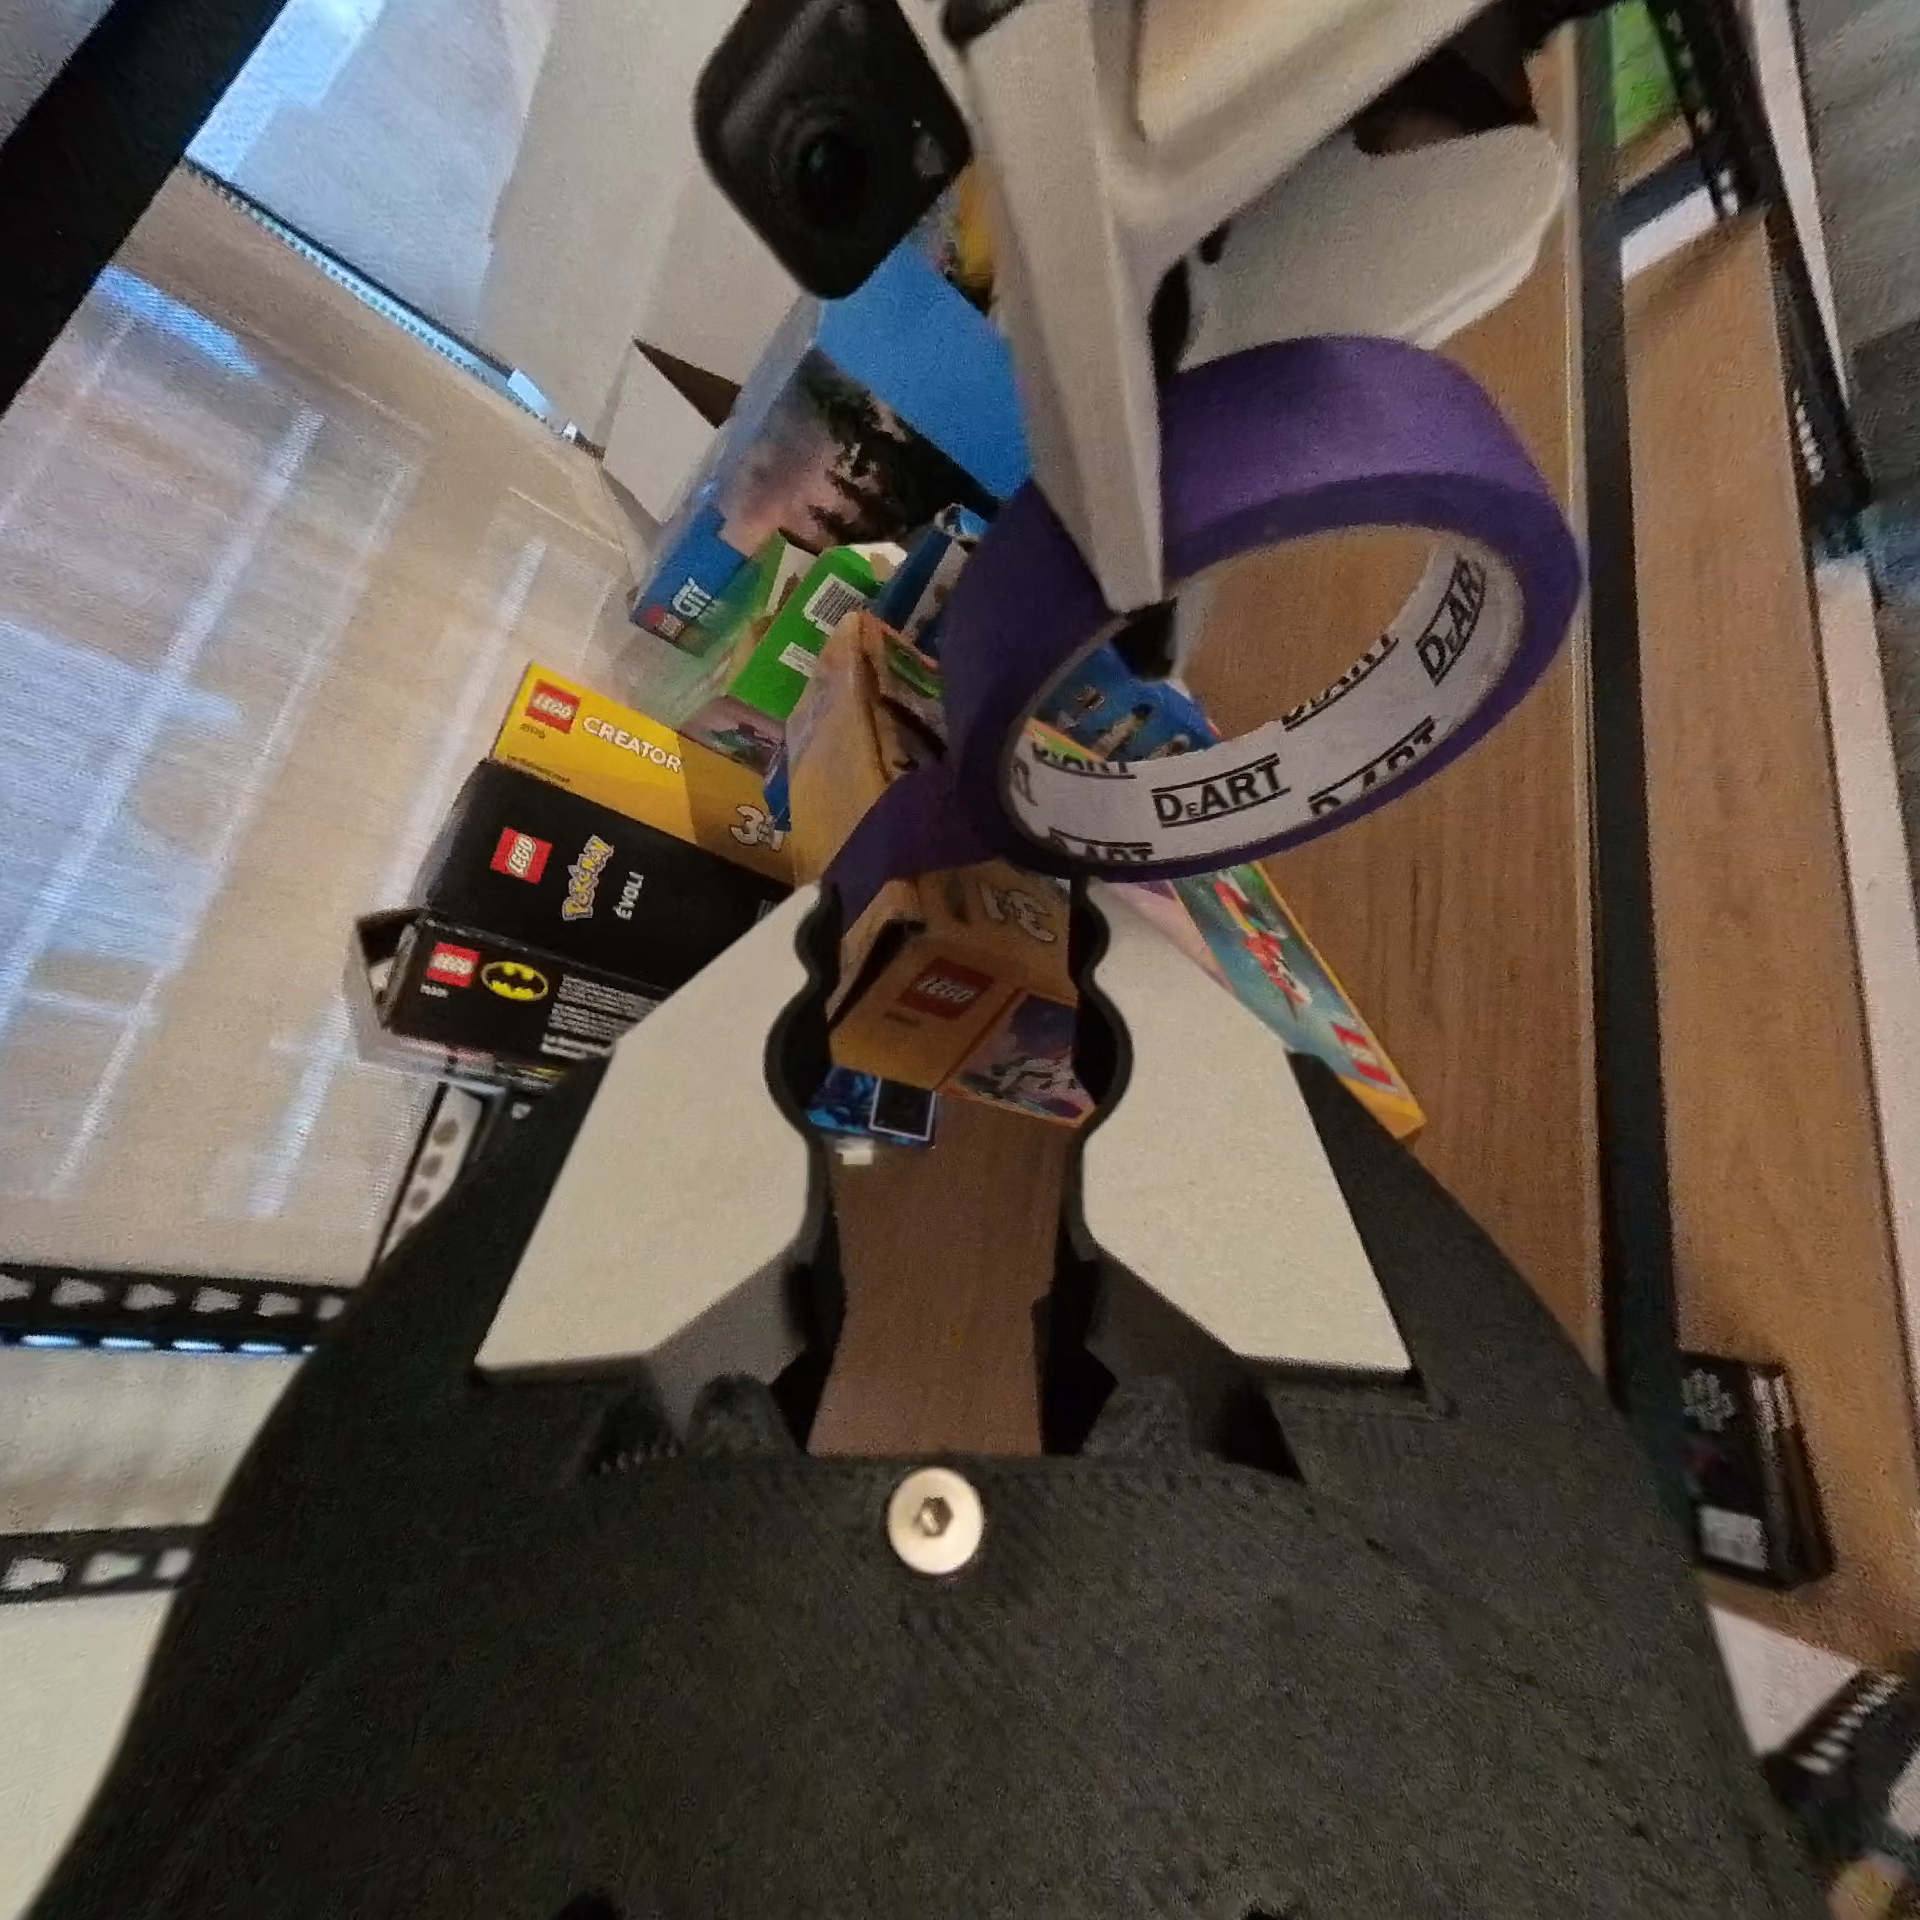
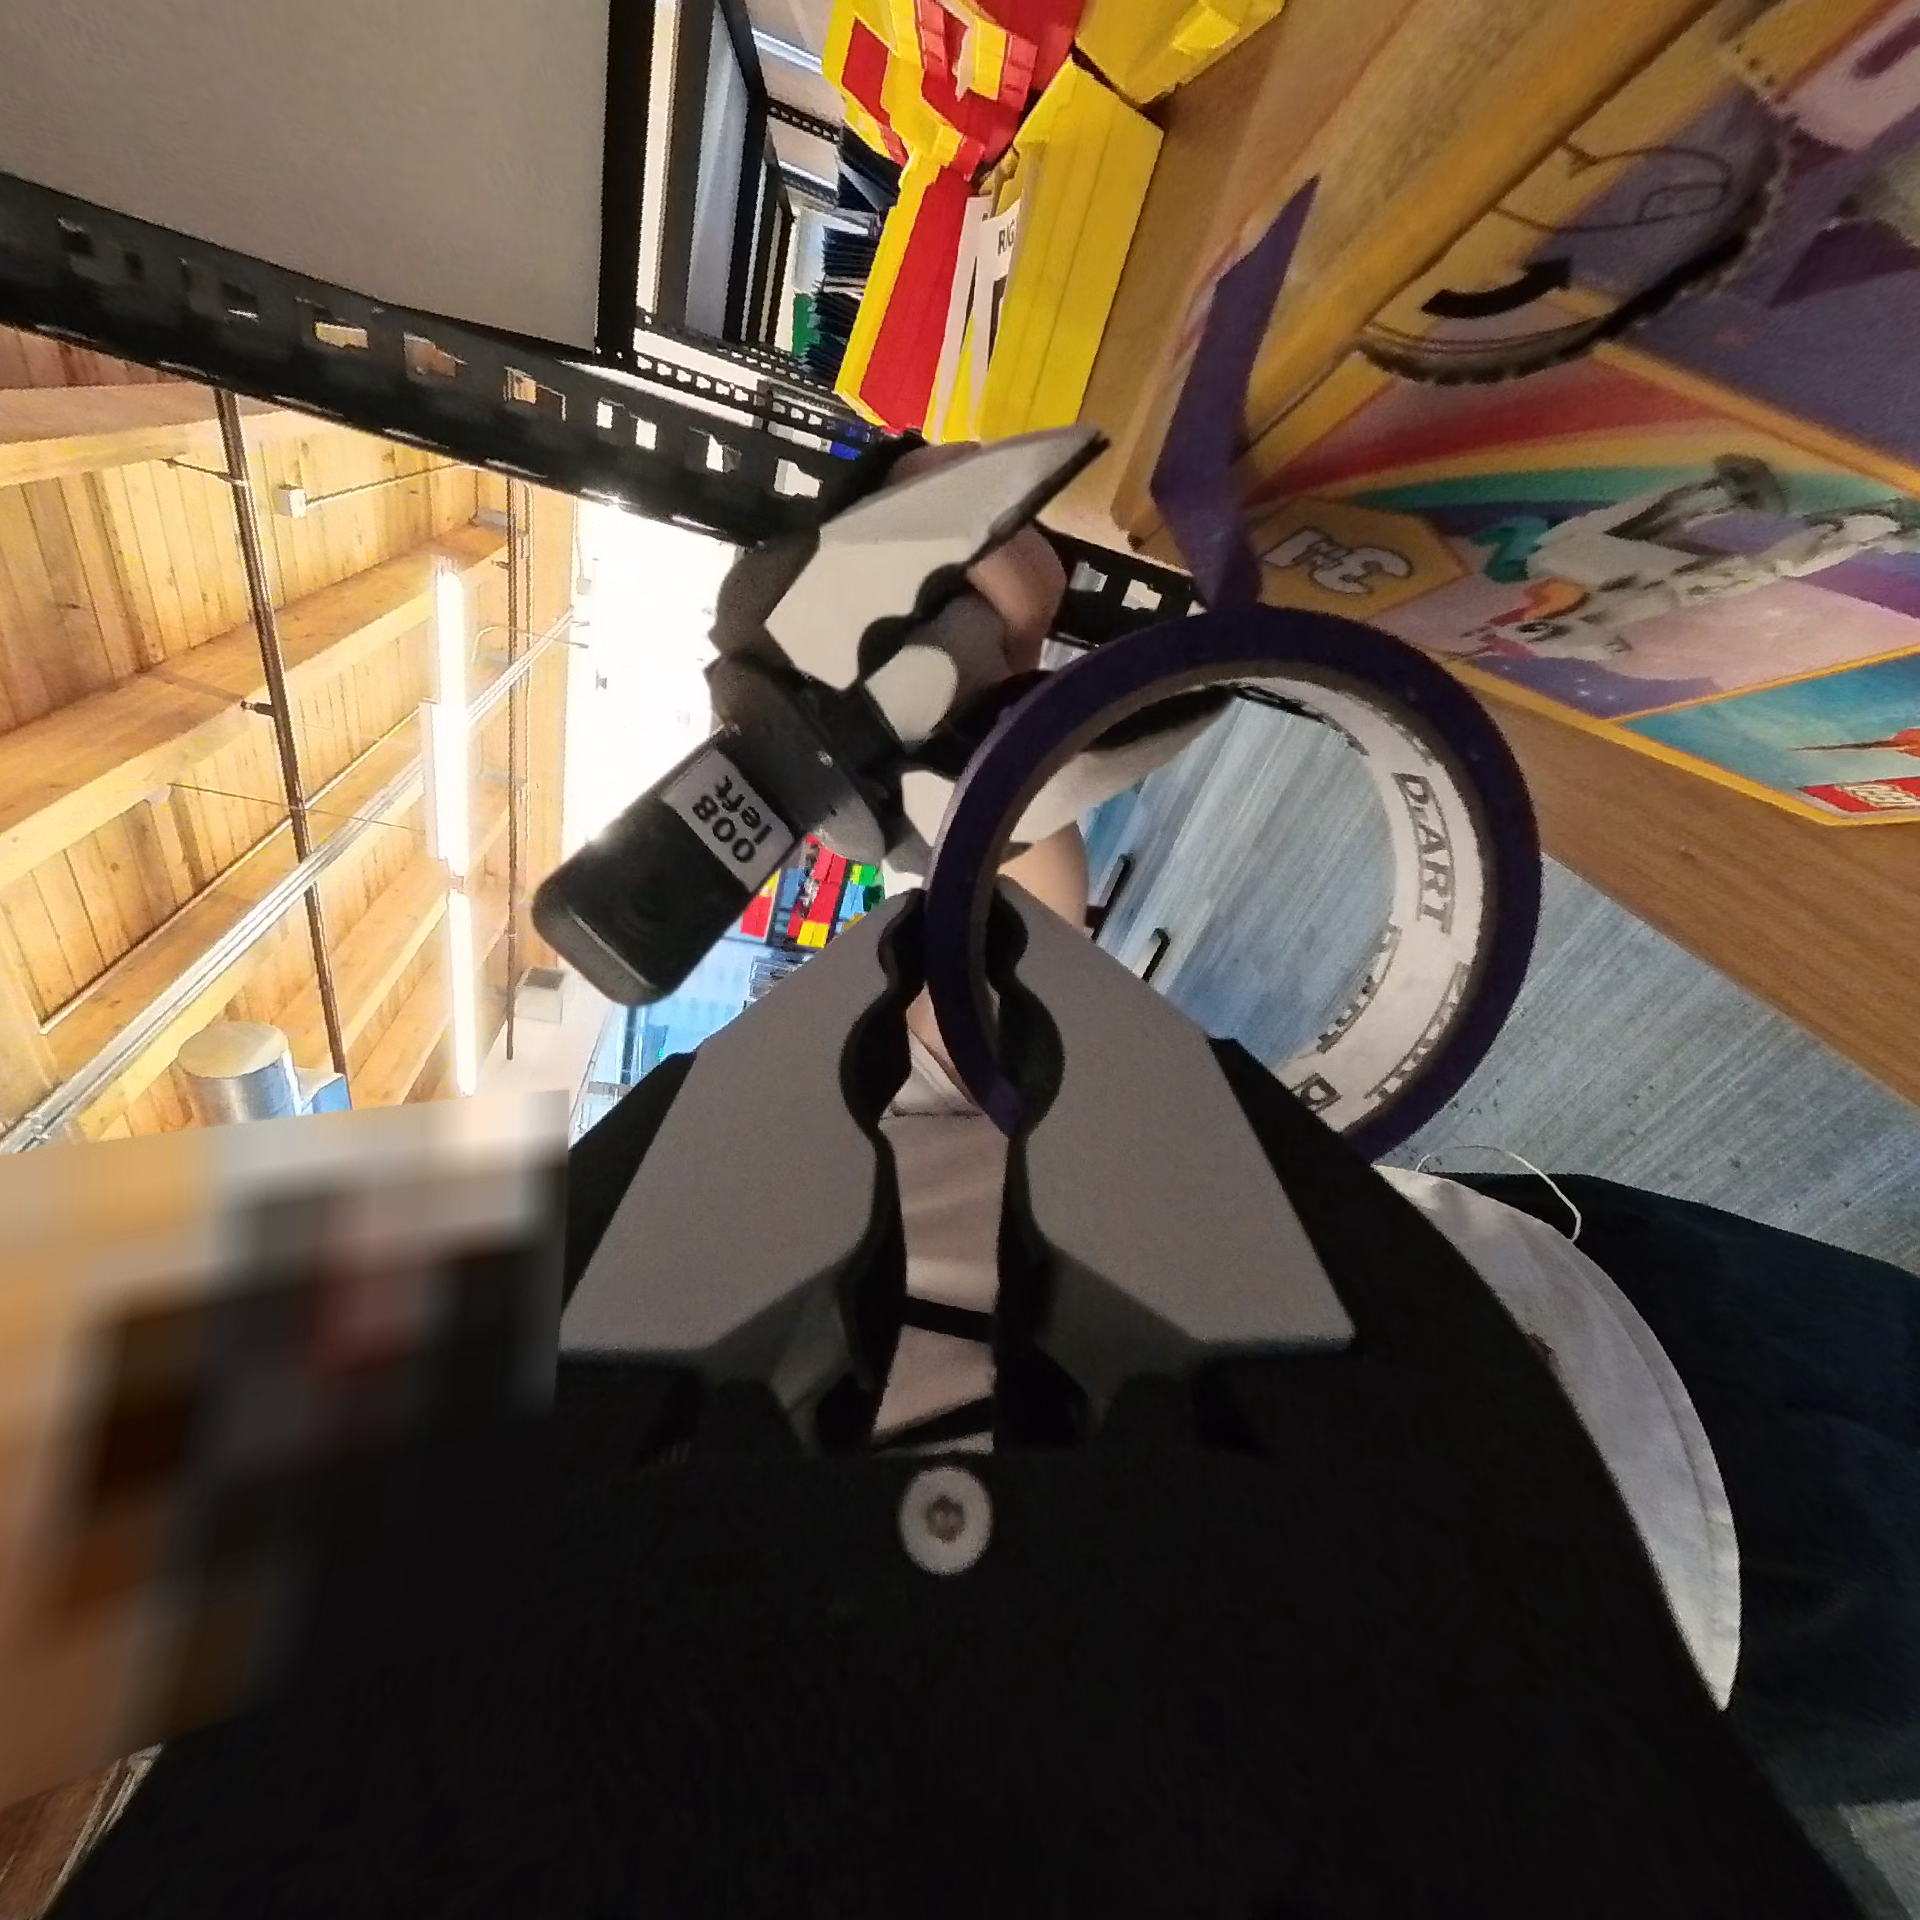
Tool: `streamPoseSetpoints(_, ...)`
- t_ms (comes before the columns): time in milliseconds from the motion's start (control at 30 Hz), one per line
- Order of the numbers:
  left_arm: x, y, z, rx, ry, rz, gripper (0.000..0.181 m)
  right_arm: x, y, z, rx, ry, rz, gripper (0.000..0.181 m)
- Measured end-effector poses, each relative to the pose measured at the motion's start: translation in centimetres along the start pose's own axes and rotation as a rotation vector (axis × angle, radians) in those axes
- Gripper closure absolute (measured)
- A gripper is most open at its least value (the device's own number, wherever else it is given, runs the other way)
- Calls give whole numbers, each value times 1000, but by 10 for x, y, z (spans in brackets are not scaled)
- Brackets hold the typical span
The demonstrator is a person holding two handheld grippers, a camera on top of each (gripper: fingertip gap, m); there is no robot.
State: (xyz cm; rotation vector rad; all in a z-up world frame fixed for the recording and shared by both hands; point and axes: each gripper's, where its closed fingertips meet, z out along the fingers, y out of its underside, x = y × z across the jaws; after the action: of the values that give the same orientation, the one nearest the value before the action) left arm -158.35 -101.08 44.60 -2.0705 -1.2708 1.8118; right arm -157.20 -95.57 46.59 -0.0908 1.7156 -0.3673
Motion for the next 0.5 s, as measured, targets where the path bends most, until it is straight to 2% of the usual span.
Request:
streamPoseSetpoints(233, 9, 4, 11, -48, 42, 175, 133, 1, 2, 0, -12, -17, 13, 173)
streamPoseSetpoints(433, 3, 6, 15, -59, -11, 204, 128, 4, 5, 2, -12, -31, 20, 173)
streamPoseSetpoints(500, 7, 9, 17, -73, 18, 200, 127, 5, 5, 2, -12, -35, 21, 173)
